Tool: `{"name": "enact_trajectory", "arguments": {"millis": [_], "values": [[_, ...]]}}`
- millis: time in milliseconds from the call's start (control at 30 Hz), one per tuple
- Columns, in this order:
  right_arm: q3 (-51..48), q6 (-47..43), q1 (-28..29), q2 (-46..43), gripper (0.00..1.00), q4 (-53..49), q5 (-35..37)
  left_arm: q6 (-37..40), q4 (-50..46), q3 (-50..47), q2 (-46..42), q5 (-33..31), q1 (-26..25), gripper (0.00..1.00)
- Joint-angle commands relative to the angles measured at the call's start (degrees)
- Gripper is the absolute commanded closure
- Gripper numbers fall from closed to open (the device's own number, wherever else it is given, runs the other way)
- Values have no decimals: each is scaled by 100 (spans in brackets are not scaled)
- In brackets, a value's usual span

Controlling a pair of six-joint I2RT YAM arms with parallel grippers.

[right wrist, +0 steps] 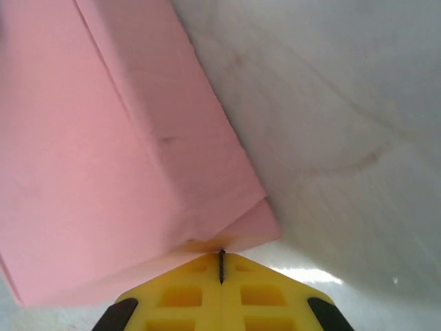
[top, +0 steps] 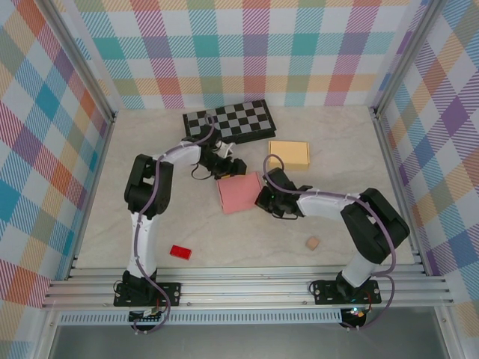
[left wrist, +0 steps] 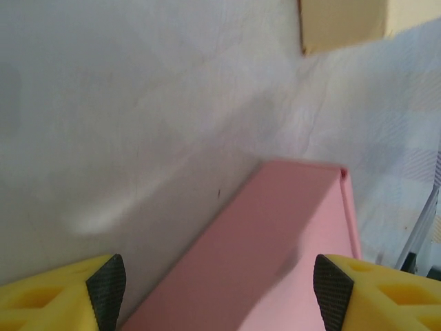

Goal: Fold the paper box

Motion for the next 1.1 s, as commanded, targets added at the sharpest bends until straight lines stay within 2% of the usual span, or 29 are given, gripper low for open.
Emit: {"name": "enact_trajectory", "arguments": {"millis": [0,133,200,367,467,567,633,733,1067], "values": [[441,-577,-225,161,100,109,-71,-765,678,-643,-644,-181,-3,26],[1070,-1254,-470,598,100,-21,-516,-1533,1699,-1688,-1286,-312,-96,25],[1426,-1540,-512,806,100,-258,-632,-1756,1915,-2053,-1565,-487,-166,25],[1833,-2058,-691,747,100,-932,-852,-1861,1710,-2354,-2182,-1143,30,25],[2116,-2612,-990,644,100,-1666,-1215,-1630,1139,-2148,-2337,-1497,202,25],[2310,-3116,-1289,604,100,-2372,-1564,-1367,911,-1851,-2132,-1373,252,25],[2298,-3142,-1429,610,100,-2612,-1630,-1285,997,-1690,-1886,-1111,247,26],[2014,-2908,-1602,633,100,-2304,-1901,-1230,1128,-1465,-1587,-944,213,27],[1795,-2547,-1730,1081,100,-1621,-2420,-792,688,-713,-903,-1152,-193,27]]}}
